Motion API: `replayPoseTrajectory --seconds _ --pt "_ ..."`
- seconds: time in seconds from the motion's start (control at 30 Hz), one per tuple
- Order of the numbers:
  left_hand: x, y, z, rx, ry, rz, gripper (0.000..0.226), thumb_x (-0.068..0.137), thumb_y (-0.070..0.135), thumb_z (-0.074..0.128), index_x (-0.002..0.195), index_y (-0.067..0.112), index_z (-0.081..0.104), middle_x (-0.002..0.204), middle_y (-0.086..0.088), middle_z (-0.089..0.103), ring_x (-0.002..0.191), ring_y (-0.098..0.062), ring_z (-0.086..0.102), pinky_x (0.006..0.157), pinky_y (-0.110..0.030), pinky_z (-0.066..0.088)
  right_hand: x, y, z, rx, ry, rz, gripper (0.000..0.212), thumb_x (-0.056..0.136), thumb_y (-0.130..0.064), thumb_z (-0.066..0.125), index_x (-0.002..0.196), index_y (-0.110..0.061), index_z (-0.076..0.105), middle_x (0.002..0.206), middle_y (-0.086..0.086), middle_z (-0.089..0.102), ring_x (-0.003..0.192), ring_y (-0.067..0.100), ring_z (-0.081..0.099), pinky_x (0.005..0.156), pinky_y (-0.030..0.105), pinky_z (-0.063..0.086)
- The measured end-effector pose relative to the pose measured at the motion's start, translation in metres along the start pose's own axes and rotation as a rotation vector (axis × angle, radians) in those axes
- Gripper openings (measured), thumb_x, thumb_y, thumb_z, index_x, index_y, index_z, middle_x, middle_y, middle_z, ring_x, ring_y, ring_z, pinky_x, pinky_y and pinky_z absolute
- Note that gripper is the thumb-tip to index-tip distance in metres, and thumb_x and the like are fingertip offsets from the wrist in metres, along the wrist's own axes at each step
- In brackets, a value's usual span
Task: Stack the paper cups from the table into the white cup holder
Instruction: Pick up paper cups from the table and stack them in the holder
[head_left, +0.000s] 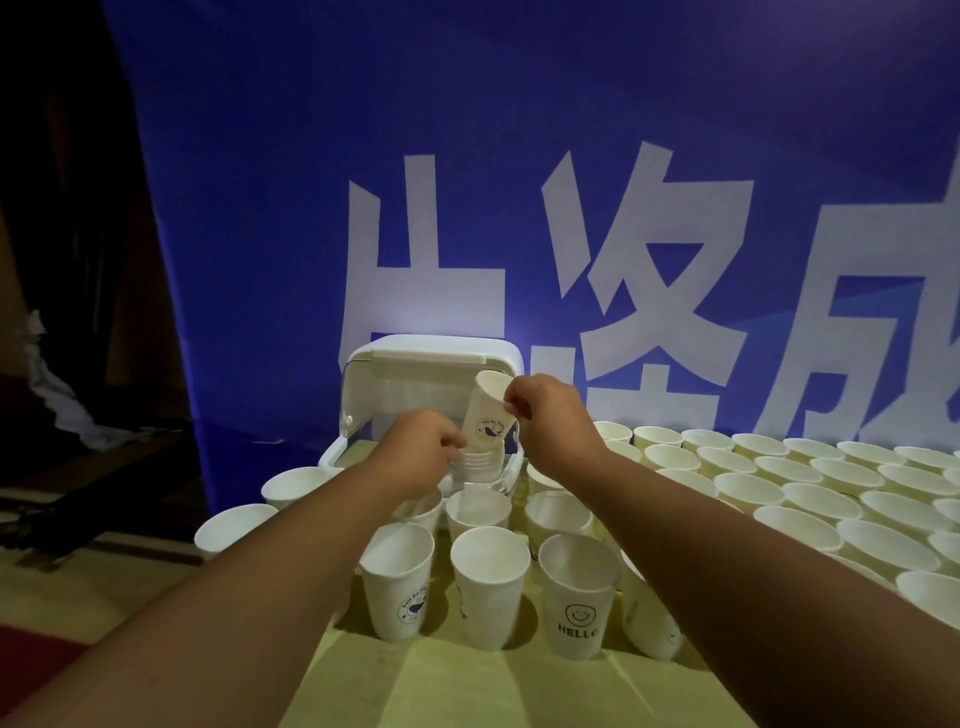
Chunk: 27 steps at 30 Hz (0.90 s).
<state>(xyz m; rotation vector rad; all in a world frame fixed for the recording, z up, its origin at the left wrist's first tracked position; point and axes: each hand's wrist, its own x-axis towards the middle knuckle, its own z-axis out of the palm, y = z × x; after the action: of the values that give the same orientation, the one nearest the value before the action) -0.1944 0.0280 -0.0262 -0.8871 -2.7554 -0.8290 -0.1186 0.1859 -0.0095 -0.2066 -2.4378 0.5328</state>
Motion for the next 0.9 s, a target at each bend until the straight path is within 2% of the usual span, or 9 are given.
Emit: replayPoseTrajectory --seconds 0.1,0.17,0.37,0.47,0.6,0.67,0.77,0.9 --pt "-0.002 -0.011 -0.004 -0.121 0.107 -0.014 0.012 0.098 0.017 0.067 0.099 0.028 0.072 0.107 0.003 0.073 0.095 -0.016 0.065 0.088 -0.033 0.055 0.004 -0.002 0.007 -0.089 -0.093 -0.039 0.027 0.091 0.001 0.066 0.113 -0.015 0.067 0.114 0.006 0.064 0.092 0.018 0.056 0.087 0.027 0.05" --pt "-0.003 -0.017 -0.006 -0.121 0.131 -0.02 0.017 0.097 0.018 0.068 0.087 0.03 0.067 0.094 0.004 0.071 0.087 -0.015 0.065 0.084 -0.035 0.058 0.007 -0.004 0.013 -0.152 -0.163 -0.064 0.029 0.091 0.001 0.066 0.114 -0.017 0.067 0.113 0.005 0.064 0.091 0.018 0.057 0.087 0.025 0.048" --pt "-0.014 -0.026 -0.012 -0.045 0.067 0.013 0.015 0.095 0.023 0.07 0.083 0.032 0.067 0.086 0.005 0.07 0.082 -0.014 0.066 0.077 -0.031 0.057 0.008 -0.003 0.031 -0.212 -0.294 -0.046 0.031 0.094 -0.003 0.065 0.121 -0.016 0.07 0.115 0.006 0.067 0.089 0.017 0.059 0.086 0.023 0.048" --pt "-0.02 -0.026 -0.014 -0.022 0.032 0.023 0.01 0.096 0.024 0.071 0.086 0.029 0.07 0.085 0.005 0.07 0.081 -0.014 0.067 0.078 -0.032 0.059 0.004 -0.004 0.03 -0.206 -0.29 -0.023 0.033 0.093 -0.006 0.066 0.125 -0.015 0.069 0.12 0.005 0.067 0.091 0.017 0.059 0.093 0.027 0.05" --pt "-0.03 -0.017 -0.019 -0.001 0.019 0.055 0.016 0.095 0.024 0.071 0.081 0.03 0.068 0.083 0.005 0.07 0.08 -0.015 0.066 0.076 -0.032 0.058 -0.008 -0.004 0.017 -0.168 -0.234 -0.032 0.033 0.095 -0.013 0.067 0.127 -0.019 0.068 0.125 0.003 0.068 0.103 0.021 0.065 0.093 0.029 0.051" --pt "-0.035 -0.009 -0.021 0.006 0.011 0.069 0.016 0.095 0.023 0.07 0.08 0.029 0.068 0.082 0.004 0.07 0.08 -0.016 0.066 0.074 -0.031 0.057 -0.018 -0.003 0.005 -0.147 -0.201 -0.016 0.025 0.095 -0.018 0.067 0.119 -0.019 0.072 0.114 0.002 0.072 0.094 0.019 0.067 0.086 0.029 0.054" --pt "-0.048 0.008 -0.025 0.007 -0.008 0.084 0.014 0.094 0.025 0.07 0.081 0.027 0.069 0.082 0.002 0.07 0.081 -0.019 0.066 0.077 -0.036 0.059 -0.037 0.003 -0.019 -0.121 -0.178 0.036 0.017 0.097 -0.025 0.065 0.108 -0.017 0.074 0.097 0.001 0.072 0.079 0.015 0.064 0.073 0.025 0.05" --pt "-0.073 0.04 -0.026 0.039 -0.029 0.132 0.013 0.095 0.029 0.069 0.083 0.026 0.07 0.083 0.003 0.07 0.08 -0.016 0.065 0.067 -0.027 0.051 -0.069 0.016 -0.058 -0.148 -0.15 0.097 0.016 0.095 -0.025 0.066 0.106 -0.016 0.074 0.091 -0.001 0.07 0.077 0.012 0.063 0.073 0.026 0.054"
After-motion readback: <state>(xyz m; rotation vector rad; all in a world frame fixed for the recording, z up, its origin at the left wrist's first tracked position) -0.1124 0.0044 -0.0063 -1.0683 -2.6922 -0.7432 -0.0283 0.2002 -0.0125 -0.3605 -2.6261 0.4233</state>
